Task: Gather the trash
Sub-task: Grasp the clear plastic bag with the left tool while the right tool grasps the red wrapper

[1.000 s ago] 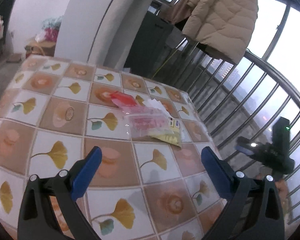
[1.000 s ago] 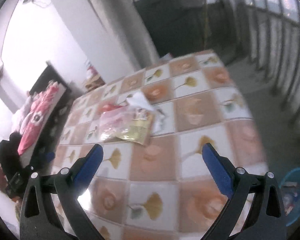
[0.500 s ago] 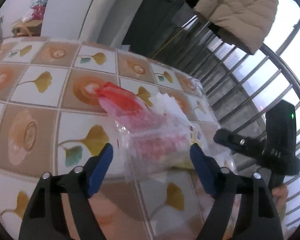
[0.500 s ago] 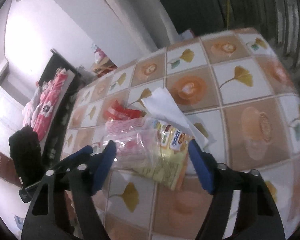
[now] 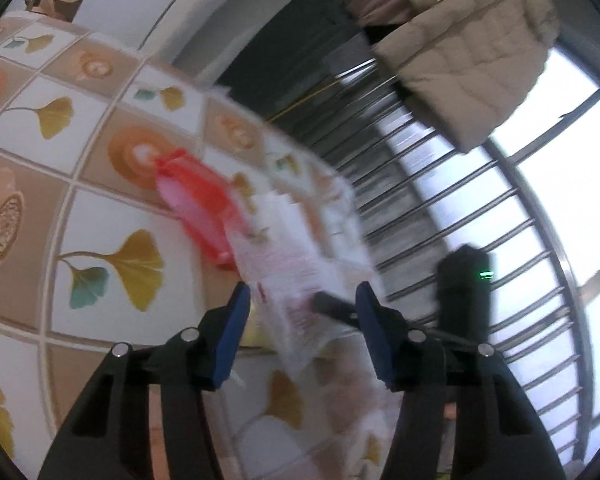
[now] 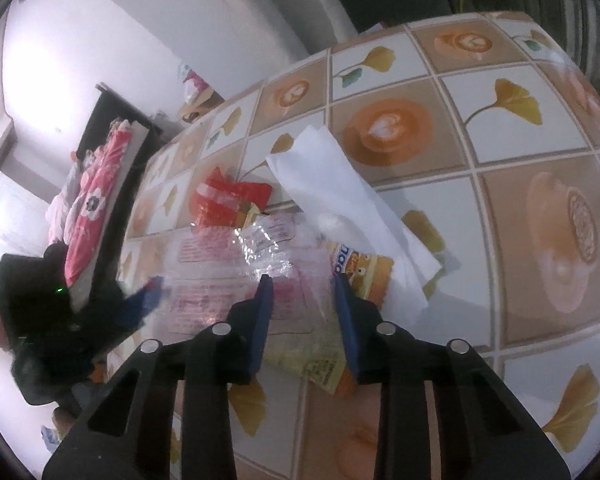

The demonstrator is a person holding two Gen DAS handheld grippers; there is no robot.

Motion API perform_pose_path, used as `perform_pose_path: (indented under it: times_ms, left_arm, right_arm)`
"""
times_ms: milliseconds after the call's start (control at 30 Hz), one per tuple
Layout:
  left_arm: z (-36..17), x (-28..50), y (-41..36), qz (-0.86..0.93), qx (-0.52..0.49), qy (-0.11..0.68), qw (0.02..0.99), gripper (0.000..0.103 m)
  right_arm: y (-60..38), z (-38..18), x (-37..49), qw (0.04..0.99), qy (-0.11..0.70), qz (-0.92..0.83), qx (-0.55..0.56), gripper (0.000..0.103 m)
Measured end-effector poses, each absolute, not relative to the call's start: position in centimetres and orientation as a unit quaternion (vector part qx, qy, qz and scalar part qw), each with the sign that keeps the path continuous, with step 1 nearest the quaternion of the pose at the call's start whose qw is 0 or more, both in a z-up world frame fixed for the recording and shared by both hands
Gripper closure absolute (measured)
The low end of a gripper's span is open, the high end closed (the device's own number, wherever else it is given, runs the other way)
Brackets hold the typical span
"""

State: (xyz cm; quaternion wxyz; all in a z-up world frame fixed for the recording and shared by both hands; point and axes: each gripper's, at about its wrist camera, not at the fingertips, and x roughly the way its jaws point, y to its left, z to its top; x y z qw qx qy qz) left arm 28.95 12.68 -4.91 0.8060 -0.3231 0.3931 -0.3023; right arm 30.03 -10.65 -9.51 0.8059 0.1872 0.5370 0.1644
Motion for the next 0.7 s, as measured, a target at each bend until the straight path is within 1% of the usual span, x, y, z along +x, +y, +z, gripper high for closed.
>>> perform_pose_path:
  times_ms: [33,100,133,167,233,300,367,400,433,500,633,700]
  left_arm:
    - [-4.8,28.9,12.7,-0.307,-0.328,0.389,0.804,0.053]
    - [-4.9,28.8,12.6,-0.314,-0.335,0.393,0.797,0.06]
    - [-5.1,28.8,12.3,-0.309,-0.329,0.407,0.795,0.066]
    - [-5.3,28.8,12.2,-0.305,-0.323,0.415,0.794,0.072]
    - [-5.6,28.4,11.9,-0.302,-0.315,0.426,0.793,0.078]
    - [-5.7,27.8,11.8,-0.294,-0.301,0.433,0.797,0.088]
    - [-5.7,27.1,11.8,-0.292,-0.293,0.435,0.8,0.094]
    - [-5.7,26.9,11.9,-0.291,-0.293,0.434,0.801,0.095]
    - [-5.5,26.2,12.3,-0.292,-0.295,0.43,0.801,0.097]
    - [-5.3,25.2,13.1,-0.29,-0.301,0.422,0.804,0.098]
    - [-4.6,22.7,14.9,-0.252,-0.285,0.41,0.829,0.098]
    - [-4.4,21.5,15.9,-0.231,-0.277,0.404,0.841,0.098]
  right_arm:
    - [-10.7,-9.6,30.1,0.805,0.537,0.166,0.187,0.077]
    - [-10.8,-9.5,29.9,0.806,0.536,0.169,0.187,0.081]
    - [-10.8,-9.4,29.7,0.806,0.535,0.171,0.186,0.082]
    - [-10.8,-9.3,29.5,0.807,0.534,0.172,0.183,0.083]
    - [-10.9,-9.1,28.9,0.809,0.534,0.172,0.178,0.083]
    - [-11.0,-8.9,28.2,0.809,0.534,0.172,0.176,0.083]
    - [-10.9,-8.5,27.4,0.812,0.531,0.173,0.17,0.079]
    - [-10.9,-8.3,27.1,0.814,0.53,0.171,0.166,0.074]
    - [-10.9,-7.8,26.7,0.818,0.527,0.167,0.158,0.073]
    - [-10.6,-6.5,26.2,0.829,0.517,0.169,0.13,0.07]
    - [-8.6,-3.9,26.0,0.852,0.488,0.18,0.062,0.043]
    - [-6.8,-3.0,26.7,0.857,0.478,0.191,0.021,0.037]
